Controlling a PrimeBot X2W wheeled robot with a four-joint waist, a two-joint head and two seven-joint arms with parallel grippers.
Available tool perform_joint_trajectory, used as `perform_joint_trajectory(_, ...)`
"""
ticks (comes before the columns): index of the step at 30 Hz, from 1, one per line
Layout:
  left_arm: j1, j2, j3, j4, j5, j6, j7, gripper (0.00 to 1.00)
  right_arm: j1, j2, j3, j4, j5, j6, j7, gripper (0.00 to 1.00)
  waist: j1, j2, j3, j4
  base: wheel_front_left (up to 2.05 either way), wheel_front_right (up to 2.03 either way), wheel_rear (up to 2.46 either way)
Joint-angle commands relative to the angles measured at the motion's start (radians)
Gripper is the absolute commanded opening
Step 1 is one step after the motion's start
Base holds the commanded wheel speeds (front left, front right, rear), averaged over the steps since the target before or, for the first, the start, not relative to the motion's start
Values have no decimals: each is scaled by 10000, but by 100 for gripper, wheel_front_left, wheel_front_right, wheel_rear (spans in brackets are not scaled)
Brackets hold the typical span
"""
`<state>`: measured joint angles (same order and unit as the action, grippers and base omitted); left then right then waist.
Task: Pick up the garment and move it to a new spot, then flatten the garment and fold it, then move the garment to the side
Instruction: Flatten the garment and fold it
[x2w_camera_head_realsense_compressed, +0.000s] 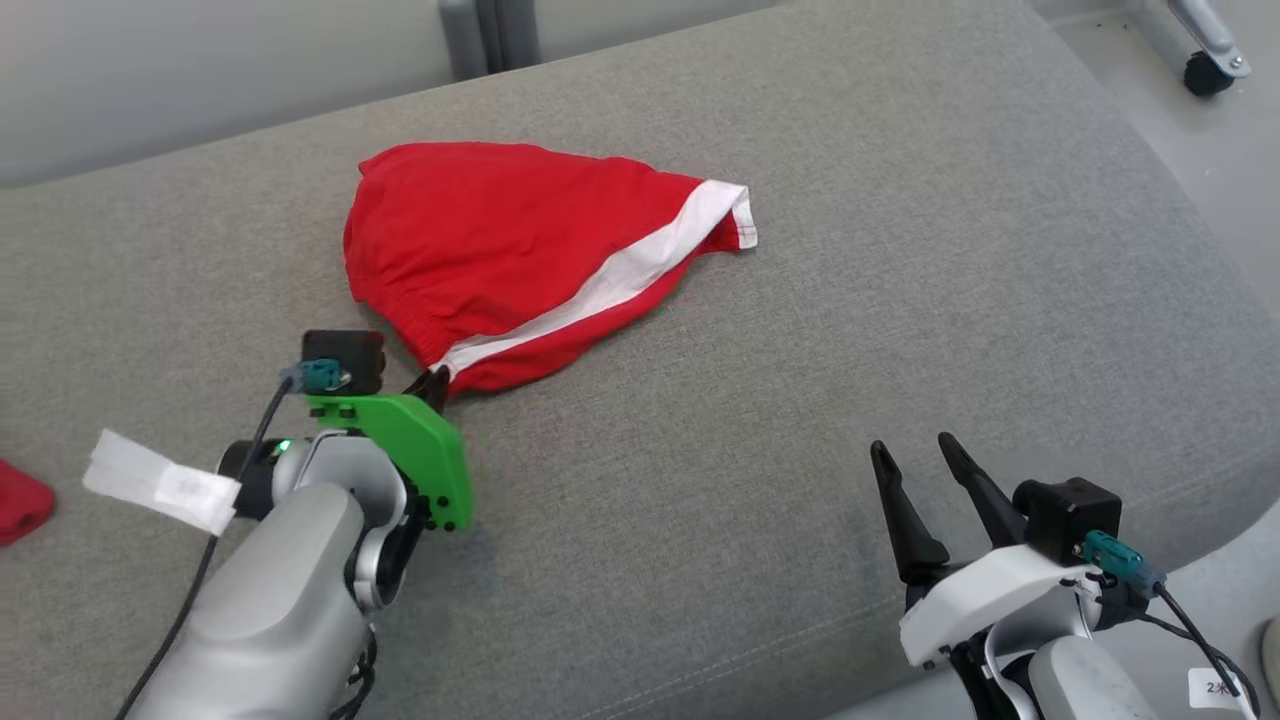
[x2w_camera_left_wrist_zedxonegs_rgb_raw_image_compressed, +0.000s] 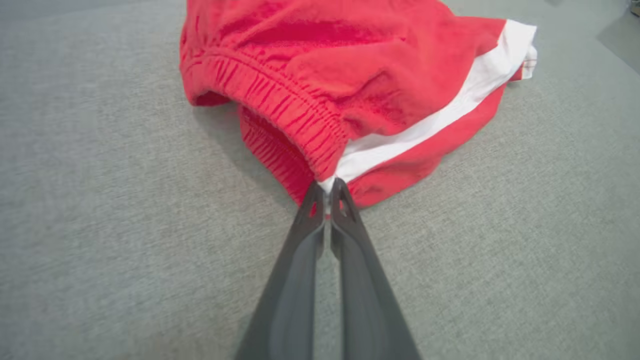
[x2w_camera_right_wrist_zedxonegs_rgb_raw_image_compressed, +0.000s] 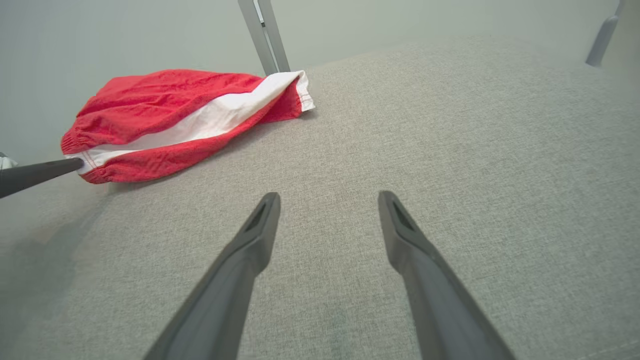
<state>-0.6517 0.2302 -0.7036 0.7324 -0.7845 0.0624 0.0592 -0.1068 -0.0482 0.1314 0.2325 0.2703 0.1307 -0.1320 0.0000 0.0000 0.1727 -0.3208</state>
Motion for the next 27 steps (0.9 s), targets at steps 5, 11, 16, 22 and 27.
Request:
perform_joint_trajectory(5, 1097, 1011, 454, -1466, -371, 763, 318, 0, 215, -17, -85, -76, -114, 1, 117, 100, 0, 0, -505, 502, 0, 0, 0)
perform_joint_trajectory(11, 2204, 1934, 710, -3313, -641, 1566, 922, 0, 311, -17, -176, -160, -149, 1, 197, 100, 0, 0, -604, 587, 0, 0, 0)
perform_joint_trajectory(16, 2985, 2445, 803, -4622, -791, 2167, 1410, 6, 417, -17, -325, -217, -191, 1, 244, 100, 0, 0, -691, 612, 0, 0, 0)
perform_joint_trajectory(22, 3421, 2652, 528, -5398, -674, 1910, 1382, 100, 545, -17, -475, -250, -279, 1, 302, 100, 0, 0, -894, 695, 0, 0, 0)
perform_joint_trajectory(27, 3825, 2595, 640, -5680, -603, 1910, 634, 100, 681, -15, -661, -322, -371, 1, 404, 100, 0, 0, -1139, 930, 0, 0, 0)
